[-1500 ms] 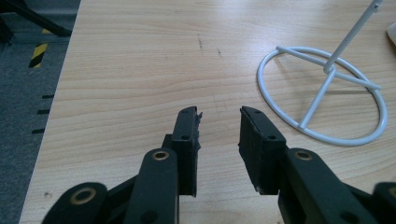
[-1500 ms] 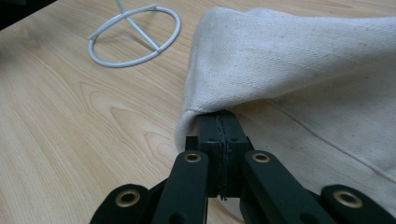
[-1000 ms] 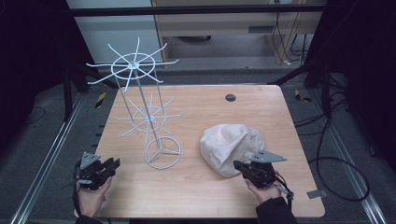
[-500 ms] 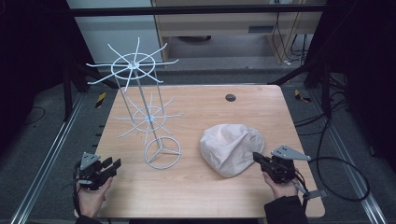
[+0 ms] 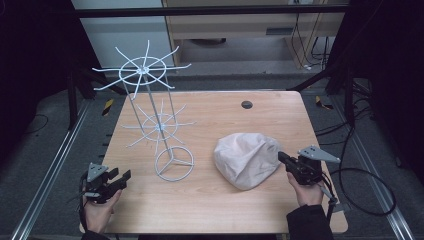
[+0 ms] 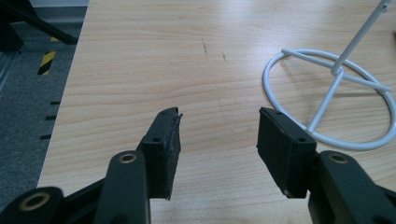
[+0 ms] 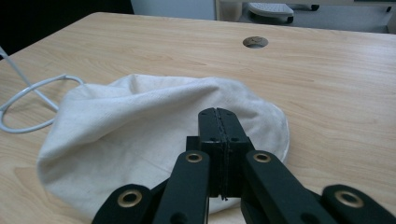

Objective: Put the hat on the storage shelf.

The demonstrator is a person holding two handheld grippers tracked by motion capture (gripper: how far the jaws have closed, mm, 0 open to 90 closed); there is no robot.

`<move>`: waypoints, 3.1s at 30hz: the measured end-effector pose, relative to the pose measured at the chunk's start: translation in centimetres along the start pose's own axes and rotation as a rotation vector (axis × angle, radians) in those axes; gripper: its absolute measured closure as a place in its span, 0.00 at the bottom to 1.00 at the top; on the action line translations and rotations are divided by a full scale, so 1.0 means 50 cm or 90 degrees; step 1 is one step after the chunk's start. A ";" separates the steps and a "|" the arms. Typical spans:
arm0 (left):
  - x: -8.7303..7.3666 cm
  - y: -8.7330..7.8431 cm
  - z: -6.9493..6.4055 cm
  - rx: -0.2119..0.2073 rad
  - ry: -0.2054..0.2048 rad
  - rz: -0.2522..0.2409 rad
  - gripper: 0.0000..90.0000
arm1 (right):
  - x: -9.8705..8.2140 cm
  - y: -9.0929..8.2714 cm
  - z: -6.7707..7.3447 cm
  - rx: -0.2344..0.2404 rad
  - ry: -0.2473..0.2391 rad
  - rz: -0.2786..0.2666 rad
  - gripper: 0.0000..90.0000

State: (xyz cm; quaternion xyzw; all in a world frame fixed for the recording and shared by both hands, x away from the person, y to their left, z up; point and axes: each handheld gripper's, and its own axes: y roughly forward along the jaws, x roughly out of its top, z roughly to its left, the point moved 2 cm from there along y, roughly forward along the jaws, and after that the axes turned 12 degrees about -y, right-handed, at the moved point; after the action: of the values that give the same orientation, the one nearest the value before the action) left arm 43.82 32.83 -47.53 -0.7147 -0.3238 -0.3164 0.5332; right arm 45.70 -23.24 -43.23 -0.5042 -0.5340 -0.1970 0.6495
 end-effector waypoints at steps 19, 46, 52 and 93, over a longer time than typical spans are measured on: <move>0.000 0.007 0.000 0.005 0.012 -0.002 0.48 | 0.041 0.099 -0.046 -0.014 0.024 0.007 1.00; 0.001 0.006 0.002 0.005 0.013 -0.002 0.48 | 0.019 0.183 -0.041 0.032 -0.025 0.084 1.00; -0.001 -0.005 -0.011 -0.008 0.018 -0.001 0.57 | 0.010 0.174 -0.037 0.035 -0.037 0.114 1.00; -0.046 0.020 -0.339 -0.217 0.154 0.045 1.00 | -0.051 0.069 0.010 0.041 -0.031 0.127 1.00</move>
State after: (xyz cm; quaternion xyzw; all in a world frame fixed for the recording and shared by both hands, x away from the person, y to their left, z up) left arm 41.45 15.94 -45.97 -0.7623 -0.1741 -0.4315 0.4499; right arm 47.32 -22.11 -47.05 -0.5384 -0.5026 -0.1017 0.6688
